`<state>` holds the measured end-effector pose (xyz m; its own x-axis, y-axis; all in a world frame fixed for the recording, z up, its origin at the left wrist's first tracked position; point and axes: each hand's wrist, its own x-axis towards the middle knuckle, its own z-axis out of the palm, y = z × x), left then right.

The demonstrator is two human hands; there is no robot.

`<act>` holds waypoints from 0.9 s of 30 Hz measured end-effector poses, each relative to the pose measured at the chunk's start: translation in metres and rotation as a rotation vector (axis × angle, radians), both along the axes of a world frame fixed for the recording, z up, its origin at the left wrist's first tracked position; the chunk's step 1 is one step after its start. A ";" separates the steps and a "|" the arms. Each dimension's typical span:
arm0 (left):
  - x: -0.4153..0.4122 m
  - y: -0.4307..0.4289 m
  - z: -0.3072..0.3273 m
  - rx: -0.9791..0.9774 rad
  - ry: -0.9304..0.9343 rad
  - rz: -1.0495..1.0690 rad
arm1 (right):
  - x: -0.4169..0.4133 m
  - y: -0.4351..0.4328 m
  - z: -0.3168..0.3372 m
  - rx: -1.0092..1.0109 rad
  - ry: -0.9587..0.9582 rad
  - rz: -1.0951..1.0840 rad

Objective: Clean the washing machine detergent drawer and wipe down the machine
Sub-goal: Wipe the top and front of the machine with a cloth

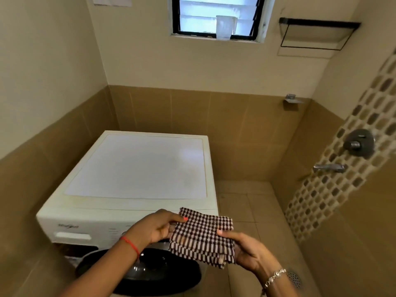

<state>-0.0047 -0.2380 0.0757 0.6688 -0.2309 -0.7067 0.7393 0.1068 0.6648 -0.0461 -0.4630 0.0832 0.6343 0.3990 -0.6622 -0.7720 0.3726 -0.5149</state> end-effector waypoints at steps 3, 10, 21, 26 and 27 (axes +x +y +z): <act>-0.017 0.027 0.002 -0.042 0.010 -0.051 | -0.017 0.023 0.004 0.031 -0.014 0.020; -0.040 0.124 -0.010 -0.192 0.030 -0.088 | -0.044 0.110 0.010 0.054 -0.034 0.029; -0.039 0.288 -0.007 -0.112 0.044 -0.022 | -0.044 0.292 0.008 -0.020 -0.036 0.062; -0.035 0.330 -0.010 -0.119 0.055 0.013 | -0.029 0.331 -0.017 0.067 -0.044 0.056; -0.035 0.336 -0.013 -0.113 0.047 0.028 | -0.025 0.335 -0.021 0.111 -0.021 0.047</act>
<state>-0.0393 0.0980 0.0630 0.6427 -0.2920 -0.7083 0.7652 0.2002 0.6119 -0.0706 -0.1278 0.0623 0.6261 0.4987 -0.5994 -0.7797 0.3917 -0.4885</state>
